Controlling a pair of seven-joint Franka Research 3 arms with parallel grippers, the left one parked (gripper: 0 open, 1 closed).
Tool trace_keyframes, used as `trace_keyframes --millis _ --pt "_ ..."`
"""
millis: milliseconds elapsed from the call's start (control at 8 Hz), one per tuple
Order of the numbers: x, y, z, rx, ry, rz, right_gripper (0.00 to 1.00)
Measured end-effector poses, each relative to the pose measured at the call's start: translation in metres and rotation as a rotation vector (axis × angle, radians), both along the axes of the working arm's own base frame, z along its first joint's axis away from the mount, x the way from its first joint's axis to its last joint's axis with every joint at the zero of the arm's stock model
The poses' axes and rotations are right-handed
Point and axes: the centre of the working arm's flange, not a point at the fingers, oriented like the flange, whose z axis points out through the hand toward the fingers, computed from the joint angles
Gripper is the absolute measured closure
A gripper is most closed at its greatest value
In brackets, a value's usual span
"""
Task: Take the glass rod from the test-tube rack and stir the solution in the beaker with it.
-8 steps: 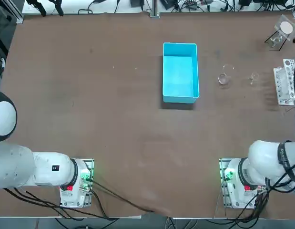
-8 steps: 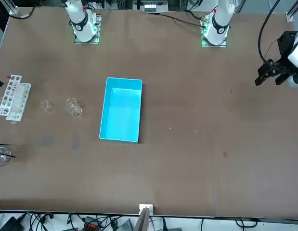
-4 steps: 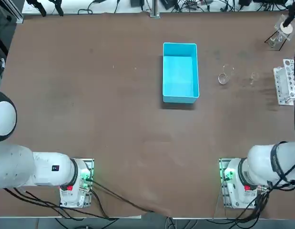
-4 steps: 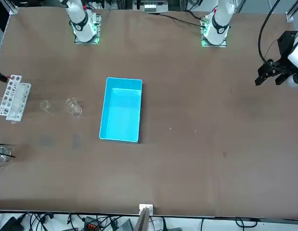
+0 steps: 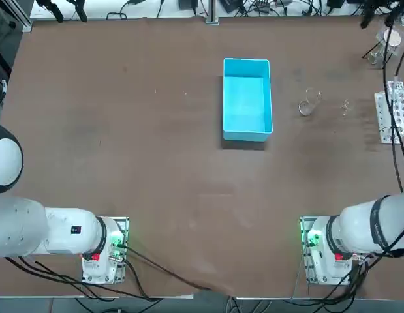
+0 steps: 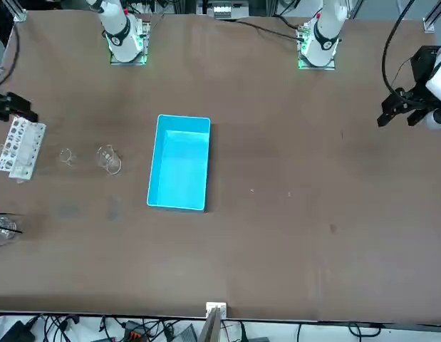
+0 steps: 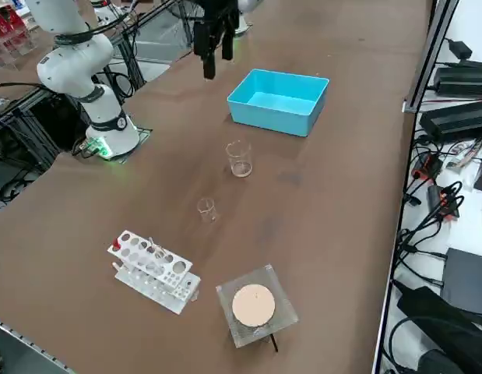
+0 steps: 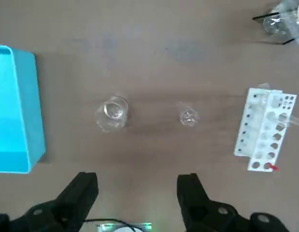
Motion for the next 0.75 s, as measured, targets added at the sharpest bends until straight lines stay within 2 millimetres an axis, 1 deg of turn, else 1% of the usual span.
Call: trace_keyframes --millis 125,250,375,625,750 --pt "0.002 0.022 0.000 0.000 -0.027 0.006 0.00" --pt "-0.001 0.036 0.000 -0.001 -0.037 0.018 0.00" --pt "-0.008 0.040 0.003 -0.005 -0.047 0.024 0.00" --pt "-0.032 0.041 0.008 -0.010 -0.080 0.025 0.00" --pt "-0.040 0.048 0.010 -0.010 -0.081 0.038 0.00"
